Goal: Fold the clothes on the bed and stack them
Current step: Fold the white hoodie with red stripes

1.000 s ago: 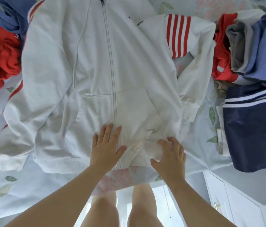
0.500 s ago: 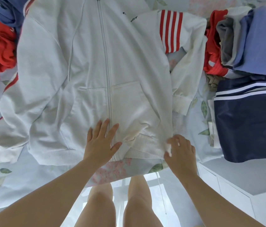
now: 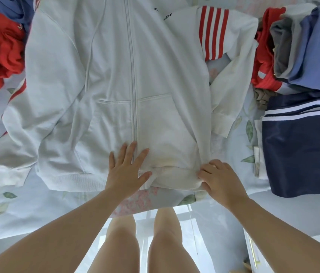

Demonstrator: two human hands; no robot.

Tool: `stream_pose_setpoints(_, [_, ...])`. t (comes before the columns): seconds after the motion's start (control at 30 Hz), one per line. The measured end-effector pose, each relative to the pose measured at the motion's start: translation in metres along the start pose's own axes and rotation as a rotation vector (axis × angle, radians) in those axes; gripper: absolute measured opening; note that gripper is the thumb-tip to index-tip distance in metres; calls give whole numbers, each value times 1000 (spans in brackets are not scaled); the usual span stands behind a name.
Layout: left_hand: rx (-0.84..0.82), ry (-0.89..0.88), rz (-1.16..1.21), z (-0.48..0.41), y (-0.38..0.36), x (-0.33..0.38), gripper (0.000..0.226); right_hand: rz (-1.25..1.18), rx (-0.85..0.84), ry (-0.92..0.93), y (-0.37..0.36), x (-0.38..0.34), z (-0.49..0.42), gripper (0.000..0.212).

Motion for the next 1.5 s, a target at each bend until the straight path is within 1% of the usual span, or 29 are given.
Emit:
stream_pose_setpoints(0.1, [-36,-49,-15,3,2,5,81,95,-112,-122,-2,15,18,32])
stream_pose_setpoints(0.17, [-73,-79,-56,5,1,7,71,133,-161,-214,-6,16,20,38])
stream_pose_setpoints(0.2, [-90,-85,-76,6,1,7,71,124,-173,-236,-8,11,18,43])
stream_pose_setpoints(0.27, [-97,-93,-92,7,2,6,75,89,-222,-195,-20,-7,13,55])
stream_pose_setpoints(0.33, [-93,-96,-70,9,1,5,77,66,-345,-152,-35,-23,12,59])
stream_pose_setpoints(0.4, [-93,-102,-49,12,0,4,75,38,-469,-187,-40,-28,9,52])
stream_pose_setpoints(0.47, [-70,-81,11,13,6,-1,70,9,-542,-247,-41,-27,2,39])
stream_pose_setpoints(0.53, [41,41,171,12,20,-21,64,-44,-526,-337,-32,-32,-18,34])
stream_pose_setpoints(0.6, [184,246,305,16,35,-57,58,-83,-424,-331,-22,-48,-48,31])
stream_pose_setpoints(0.67, [275,429,359,27,42,-98,53,-147,-345,-298,-17,-74,-77,29])
stream_pose_setpoints(0.7, [308,493,377,33,45,-117,51,-178,-329,-274,-16,-89,-91,30])
stream_pose_setpoints(0.73, [343,535,393,39,47,-134,51,-207,-328,-252,-17,-104,-103,34])
stream_pose_setpoints(0.83, [471,588,409,55,56,-179,54,-265,-363,-218,-27,-145,-130,46])
stream_pose_setpoints(0.9, [550,728,476,71,56,-211,60,-277,-372,-208,-34,-170,-140,50])
stream_pose_setpoints(0.93, [552,801,552,77,51,-225,63,-282,-373,-210,-38,-181,-143,50])
stream_pose_setpoints(0.97, [519,833,641,79,43,-236,65,-284,-382,-217,-42,-190,-144,51])
stream_pose_setpoints(1.0, [462,818,730,77,33,-242,62,-280,-389,-226,-45,-196,-144,51])
stream_pose_setpoints(1.07, [337,716,844,70,23,-243,42,-251,-385,-252,-50,-203,-143,51])
stream_pose_setpoints(1.1, [297,670,863,69,23,-242,31,-231,-376,-264,-52,-204,-143,51])
stream_pose_setpoints(1.17, [281,592,913,67,32,-239,16,-197,-366,-284,-53,-204,-141,52])
stream_pose_setpoints(1.23, [312,557,1017,68,43,-239,13,-166,-365,-274,-54,-208,-138,58])
stream_pose_setpoints(1.3, [344,598,1294,71,46,-243,10,-124,-387,-250,-56,-210,-131,67])
stream_pose_setpoints(1.37, [355,671,1597,74,43,-246,17,-60,-457,-214,-62,-211,-122,85])
stream_pose_setpoints(1.4, [357,698,1669,73,40,-247,19,-4,-500,-191,-65,-212,-117,95])
stream_pose_setpoints(1.47, [332,743,1661,70,37,-250,20,109,-533,-161,-68,-211,-111,115])
stream_pose_setpoints(1.5, [300,768,1624,67,35,-250,20,124,-509,-172,-71,-209,-109,121])
Point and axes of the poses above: each hand's wrist, its own z-axis away from the middle knuckle, its own y-axis out of the back of the hand, x = y × z, the point moved 9 cm from there along -z, towards the middle knuckle, and after that the axes turned 6 degrees about x, right-handed, at the moved point
